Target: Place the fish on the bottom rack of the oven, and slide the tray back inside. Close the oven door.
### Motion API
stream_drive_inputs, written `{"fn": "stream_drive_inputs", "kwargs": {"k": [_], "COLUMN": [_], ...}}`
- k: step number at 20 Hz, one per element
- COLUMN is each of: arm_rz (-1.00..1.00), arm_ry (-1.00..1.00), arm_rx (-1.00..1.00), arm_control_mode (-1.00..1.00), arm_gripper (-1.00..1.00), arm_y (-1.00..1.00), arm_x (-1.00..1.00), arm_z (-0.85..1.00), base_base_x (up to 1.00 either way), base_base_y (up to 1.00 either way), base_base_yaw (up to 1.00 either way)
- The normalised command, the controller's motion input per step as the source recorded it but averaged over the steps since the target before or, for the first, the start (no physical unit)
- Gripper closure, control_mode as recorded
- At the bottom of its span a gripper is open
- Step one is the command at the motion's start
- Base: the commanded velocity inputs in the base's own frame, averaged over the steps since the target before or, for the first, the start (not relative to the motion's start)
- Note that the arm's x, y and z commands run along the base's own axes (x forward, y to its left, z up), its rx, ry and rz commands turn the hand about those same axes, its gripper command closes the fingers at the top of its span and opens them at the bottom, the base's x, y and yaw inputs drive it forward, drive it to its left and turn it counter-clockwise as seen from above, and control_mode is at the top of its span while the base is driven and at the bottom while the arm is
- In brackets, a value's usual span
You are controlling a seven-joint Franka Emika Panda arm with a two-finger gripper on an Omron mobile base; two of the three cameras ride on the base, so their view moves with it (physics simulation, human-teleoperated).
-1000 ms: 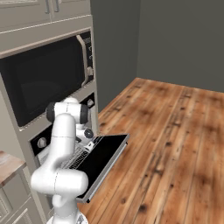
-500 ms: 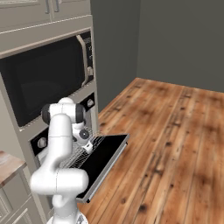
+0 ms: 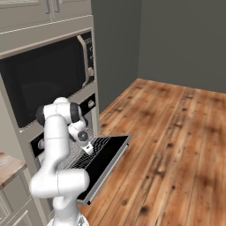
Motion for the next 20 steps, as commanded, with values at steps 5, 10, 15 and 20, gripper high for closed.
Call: {"fn": "stream_drive_inputs", "kwargs": {"k": [5,10,15,20], "arm_rz": [-0.04,-0.03,-0.01,0.0], "arm_ry": [0.0,0.01,0.1,0.22], "arm_rx": [0.0,0.0,0.0,-0.02], "arm_control_mode": [-1.0,-1.0,-1.0,-1.0], "arm_gripper": [-1.0,-1.0,-1.0,-1.0], "arm_y": [-0.25,-0.53,-0.72,-0.79], "arm_x": [0.0,0.0,0.0,0.0], "arm_z": [0.65,0.91,0.69,0.04], "base_base_x": [0.0,0.0,0.0,0.0], "base_base_y": [0.0,0.0,0.0,0.0], "base_base_yaw": [0.0,0.0,0.0,0.0]}}
